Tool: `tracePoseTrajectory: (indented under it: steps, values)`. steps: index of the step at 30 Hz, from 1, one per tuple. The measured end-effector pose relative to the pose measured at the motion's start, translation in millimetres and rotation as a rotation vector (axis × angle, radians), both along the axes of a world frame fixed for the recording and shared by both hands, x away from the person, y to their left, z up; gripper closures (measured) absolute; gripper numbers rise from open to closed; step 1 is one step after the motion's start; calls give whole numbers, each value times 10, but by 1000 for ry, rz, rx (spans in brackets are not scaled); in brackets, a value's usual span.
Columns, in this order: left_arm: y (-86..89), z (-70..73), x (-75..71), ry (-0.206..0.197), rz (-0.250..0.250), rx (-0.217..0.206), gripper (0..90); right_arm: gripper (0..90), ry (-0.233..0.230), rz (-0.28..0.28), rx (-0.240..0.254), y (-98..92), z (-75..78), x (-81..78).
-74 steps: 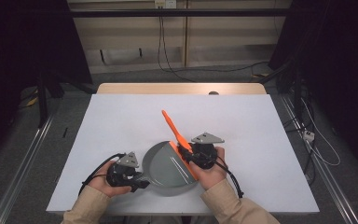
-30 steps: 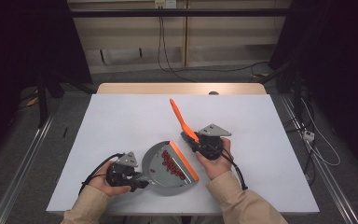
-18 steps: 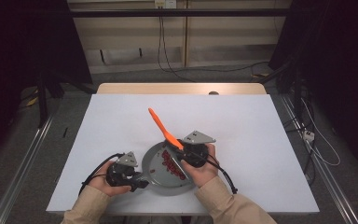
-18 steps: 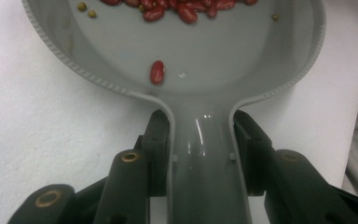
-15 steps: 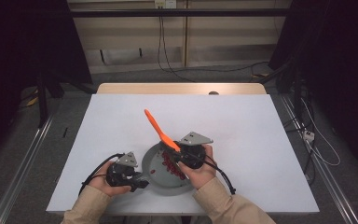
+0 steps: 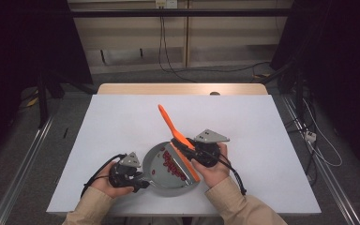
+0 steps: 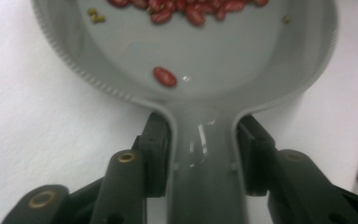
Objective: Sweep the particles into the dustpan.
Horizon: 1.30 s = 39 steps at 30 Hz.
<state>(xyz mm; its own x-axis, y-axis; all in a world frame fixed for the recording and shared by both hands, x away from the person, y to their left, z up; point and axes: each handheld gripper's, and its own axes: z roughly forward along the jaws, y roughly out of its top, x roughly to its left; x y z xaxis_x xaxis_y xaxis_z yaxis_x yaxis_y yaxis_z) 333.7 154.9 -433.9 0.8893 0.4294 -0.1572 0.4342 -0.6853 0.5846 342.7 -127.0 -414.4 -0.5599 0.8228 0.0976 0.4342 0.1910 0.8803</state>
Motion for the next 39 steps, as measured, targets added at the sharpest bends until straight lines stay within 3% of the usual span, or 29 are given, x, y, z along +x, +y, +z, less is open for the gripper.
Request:
tracePoseTrajectory:
  steps: [4, 8, 10, 15, 16, 18, 20, 23, 33, 39]
  values:
    - [-9, -13, -8, -12, 4, -1, 634, 706, 8, -13, 5, -71, -19, -7]
    - [-18, -39, -20, -42, 16, -20, 636, 705, 12, -24, 11, -142, -32, -4]
    - [-13, -58, -32, -71, 49, -23, 637, 706, 6, -30, 12, -184, -26, -6]
    - [10, -77, -37, -99, 67, -67, 637, 706, -3, -58, 15, -301, -6, -1]
    - [11, -68, -41, -114, 70, -57, 637, 706, -6, -62, 18, -322, -4, 1]
    - [20, -72, -32, -116, 75, -83, 637, 706, -9, -73, 27, -364, -3, 3]
    - [30, -67, -30, -132, 96, -73, 637, 706, -12, -82, 24, -394, -1, 3]
    - [66, -60, -8, -131, 108, -101, 637, 706, -20, -98, 18, -443, 11, 7]
    - [203, 0, 61, -166, 246, -156, 636, 706, -26, -152, 3, -706, 23, 18]
    - [306, 16, 119, -187, 340, -150, 636, 705, -31, -194, 3, -888, 25, 0]
